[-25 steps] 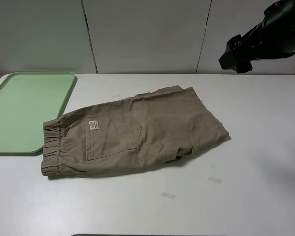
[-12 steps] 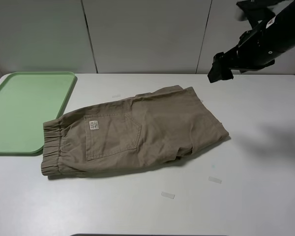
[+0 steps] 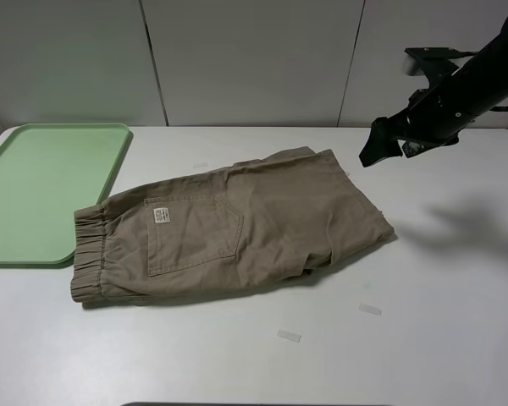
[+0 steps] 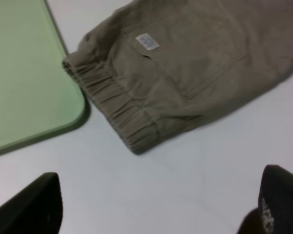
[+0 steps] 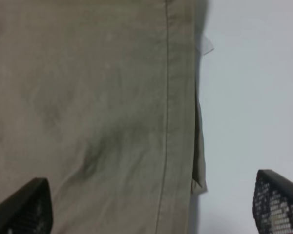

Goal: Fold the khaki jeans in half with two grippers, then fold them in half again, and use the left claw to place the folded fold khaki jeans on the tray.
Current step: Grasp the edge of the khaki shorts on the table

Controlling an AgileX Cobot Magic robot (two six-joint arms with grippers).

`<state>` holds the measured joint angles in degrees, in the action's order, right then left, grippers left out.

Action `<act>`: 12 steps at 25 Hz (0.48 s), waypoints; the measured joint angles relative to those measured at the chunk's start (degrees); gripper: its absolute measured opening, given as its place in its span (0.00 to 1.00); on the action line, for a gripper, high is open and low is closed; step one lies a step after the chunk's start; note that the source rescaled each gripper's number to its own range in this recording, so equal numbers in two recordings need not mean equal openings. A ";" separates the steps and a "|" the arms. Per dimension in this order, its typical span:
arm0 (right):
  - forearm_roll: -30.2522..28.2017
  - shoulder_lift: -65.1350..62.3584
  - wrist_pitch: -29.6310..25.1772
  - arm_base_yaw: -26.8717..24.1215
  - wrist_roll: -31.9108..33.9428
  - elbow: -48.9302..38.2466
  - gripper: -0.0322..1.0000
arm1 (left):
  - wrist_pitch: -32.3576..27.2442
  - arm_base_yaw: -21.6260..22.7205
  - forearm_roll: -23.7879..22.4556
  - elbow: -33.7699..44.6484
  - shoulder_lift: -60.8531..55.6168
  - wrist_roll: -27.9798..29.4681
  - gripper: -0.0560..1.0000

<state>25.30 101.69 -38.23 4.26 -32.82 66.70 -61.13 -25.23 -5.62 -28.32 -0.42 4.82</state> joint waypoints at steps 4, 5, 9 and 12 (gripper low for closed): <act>4.54 5.20 -5.36 -2.03 -7.08 4.87 0.90 | 0.00 0.00 -0.46 0.00 0.00 0.00 0.79; 5.61 6.82 -7.07 -2.51 -8.98 6.12 0.90 | 0.00 0.00 -0.53 0.00 0.00 0.00 0.79; 8.80 13.22 -14.18 -2.83 -14.81 11.66 0.90 | 0.00 0.00 -0.57 0.00 0.00 0.00 0.79; 9.44 17.21 -16.87 -2.83 -16.63 15.43 0.90 | 0.00 0.00 -0.57 0.00 0.00 0.00 0.79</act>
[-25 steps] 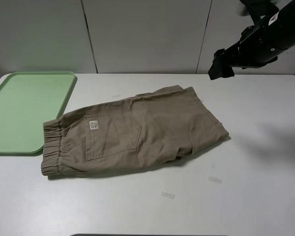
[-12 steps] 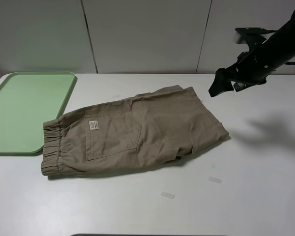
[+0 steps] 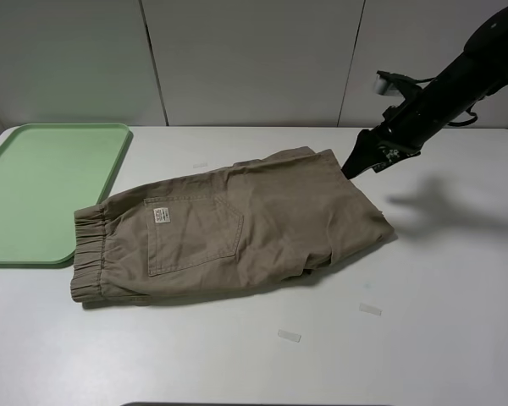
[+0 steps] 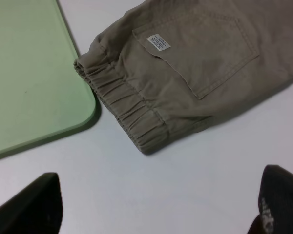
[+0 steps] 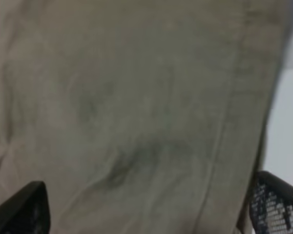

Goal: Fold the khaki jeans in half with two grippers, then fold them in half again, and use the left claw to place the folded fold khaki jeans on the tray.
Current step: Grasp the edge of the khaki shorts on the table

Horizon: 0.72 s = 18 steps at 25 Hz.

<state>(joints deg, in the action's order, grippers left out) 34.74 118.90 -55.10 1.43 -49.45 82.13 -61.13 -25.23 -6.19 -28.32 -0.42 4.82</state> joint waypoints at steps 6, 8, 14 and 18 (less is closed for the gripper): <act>0.00 6.71 -2.88 0.00 -0.24 5.21 0.90 | 0.00 0.00 0.00 0.00 0.00 0.00 0.79; 0.00 8.25 -3.27 0.00 -0.24 5.88 0.90 | 0.00 0.00 0.00 0.00 0.00 0.00 0.79; -0.06 9.01 -0.07 -0.51 -0.36 6.20 0.90 | 0.00 0.00 0.00 0.00 0.00 0.00 0.79; -1.29 9.01 3.03 -0.91 -0.36 6.20 0.90 | 0.10 0.00 -0.02 0.00 0.00 0.00 0.79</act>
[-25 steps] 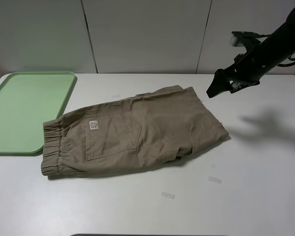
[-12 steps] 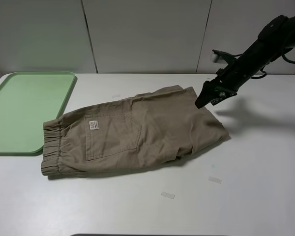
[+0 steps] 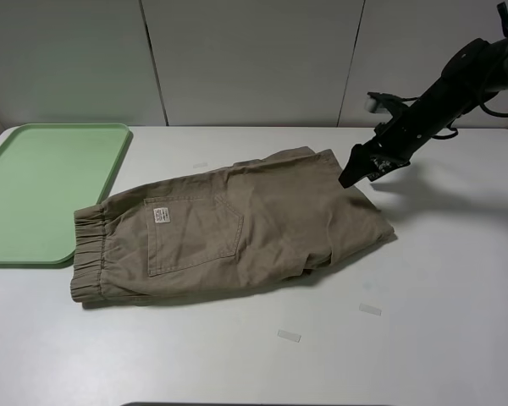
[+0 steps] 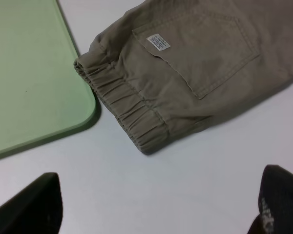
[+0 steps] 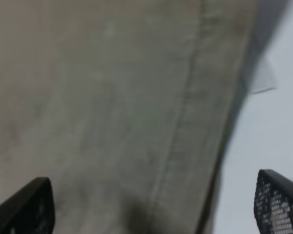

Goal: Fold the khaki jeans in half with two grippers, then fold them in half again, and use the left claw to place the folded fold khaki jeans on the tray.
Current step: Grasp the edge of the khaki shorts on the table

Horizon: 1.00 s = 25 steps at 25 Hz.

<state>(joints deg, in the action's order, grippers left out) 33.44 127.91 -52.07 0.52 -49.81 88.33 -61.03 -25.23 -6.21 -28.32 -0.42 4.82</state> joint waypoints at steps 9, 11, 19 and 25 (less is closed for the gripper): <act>0.05 2.67 1.43 -0.06 2.53 0.30 0.90 | -0.05 0.00 -0.05 0.00 0.00 0.00 0.79; 0.22 2.77 1.48 0.10 2.53 0.39 0.90 | -0.05 0.00 -0.05 0.00 0.00 0.00 0.79; 1.84 3.25 1.60 2.47 2.57 0.57 0.90 | -0.05 0.00 -0.05 0.00 0.00 0.00 0.79; 2.17 3.31 1.60 5.42 2.57 0.57 0.90 | -0.05 0.00 -0.05 0.00 0.00 0.00 0.79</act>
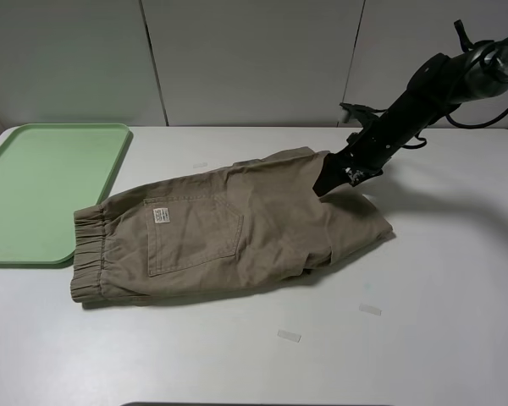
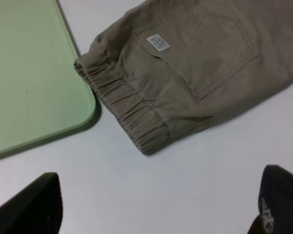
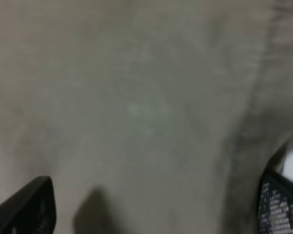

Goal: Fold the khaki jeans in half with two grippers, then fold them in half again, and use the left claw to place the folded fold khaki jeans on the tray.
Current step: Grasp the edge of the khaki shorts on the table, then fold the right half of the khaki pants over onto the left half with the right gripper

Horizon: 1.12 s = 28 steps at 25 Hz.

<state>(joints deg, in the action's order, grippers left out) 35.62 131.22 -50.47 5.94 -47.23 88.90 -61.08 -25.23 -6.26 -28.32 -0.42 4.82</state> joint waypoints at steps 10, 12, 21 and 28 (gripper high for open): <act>0.77 0.31 0.21 4.78 0.00 0.00 0.83 | 0.00 0.00 0.00 0.00 0.00 0.00 0.79; -0.11 0.50 0.59 4.78 0.57 0.00 0.67 | 0.00 0.00 0.00 0.00 0.00 0.00 0.79; -12.08 0.54 0.80 4.43 11.33 0.07 0.11 | 0.00 0.00 0.00 0.00 0.00 0.00 0.79; -25.61 -1.45 0.45 1.21 19.50 0.00 0.08 | 0.00 0.00 0.00 0.00 0.00 0.00 0.79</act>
<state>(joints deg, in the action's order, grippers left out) 10.01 129.77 -50.02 7.15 -27.73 88.90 -61.08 -25.23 -6.26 -28.32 -0.42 4.82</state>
